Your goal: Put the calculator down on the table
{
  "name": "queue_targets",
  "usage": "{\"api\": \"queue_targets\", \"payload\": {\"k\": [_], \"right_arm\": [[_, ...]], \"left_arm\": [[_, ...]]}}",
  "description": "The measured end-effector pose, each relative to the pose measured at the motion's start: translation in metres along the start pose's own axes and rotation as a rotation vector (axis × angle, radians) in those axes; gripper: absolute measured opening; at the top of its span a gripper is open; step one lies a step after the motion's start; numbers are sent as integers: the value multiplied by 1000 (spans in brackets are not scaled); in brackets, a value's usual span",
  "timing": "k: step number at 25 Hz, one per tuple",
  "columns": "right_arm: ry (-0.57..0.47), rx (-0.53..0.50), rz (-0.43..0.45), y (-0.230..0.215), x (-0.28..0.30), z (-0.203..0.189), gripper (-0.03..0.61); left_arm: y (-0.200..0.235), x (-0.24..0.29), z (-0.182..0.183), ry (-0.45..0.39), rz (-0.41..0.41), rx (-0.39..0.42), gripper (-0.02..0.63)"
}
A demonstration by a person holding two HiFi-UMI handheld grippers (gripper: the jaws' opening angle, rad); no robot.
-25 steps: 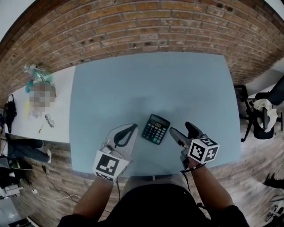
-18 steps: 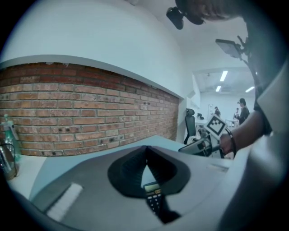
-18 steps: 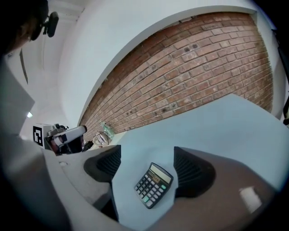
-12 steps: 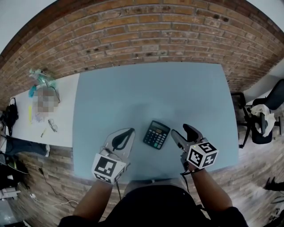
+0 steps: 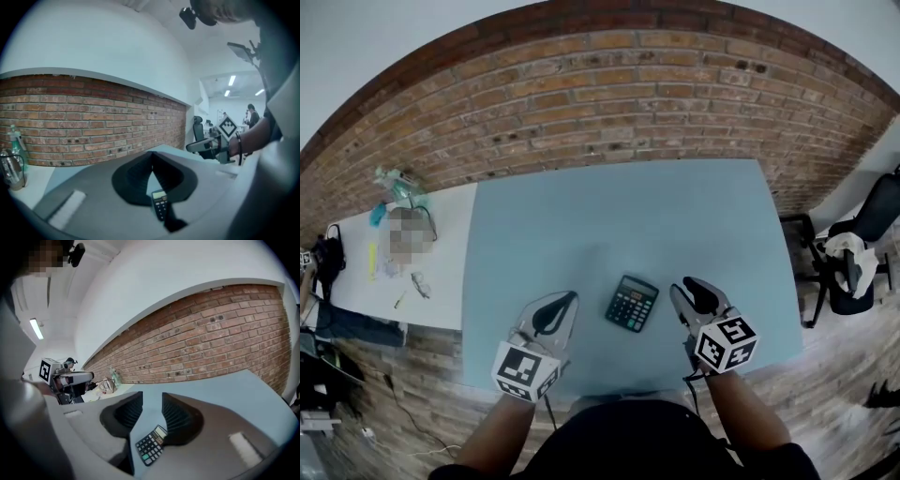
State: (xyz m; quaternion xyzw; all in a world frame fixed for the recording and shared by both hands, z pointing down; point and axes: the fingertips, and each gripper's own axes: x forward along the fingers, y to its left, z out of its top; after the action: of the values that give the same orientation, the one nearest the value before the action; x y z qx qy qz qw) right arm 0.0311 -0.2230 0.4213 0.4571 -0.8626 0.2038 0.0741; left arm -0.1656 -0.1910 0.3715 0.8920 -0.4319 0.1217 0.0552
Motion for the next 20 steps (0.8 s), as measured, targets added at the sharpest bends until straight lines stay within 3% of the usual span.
{"api": "queue_targets", "payload": {"k": [8, 20], "right_arm": [[-94, -151, -16, 23, -16, 26, 50], [-168, -179, -102, 47, -35, 31, 3]], "left_arm": [[5, -13, 10, -37, 3, -13, 3], [5, -31, 5, -49, -57, -11, 3]]}}
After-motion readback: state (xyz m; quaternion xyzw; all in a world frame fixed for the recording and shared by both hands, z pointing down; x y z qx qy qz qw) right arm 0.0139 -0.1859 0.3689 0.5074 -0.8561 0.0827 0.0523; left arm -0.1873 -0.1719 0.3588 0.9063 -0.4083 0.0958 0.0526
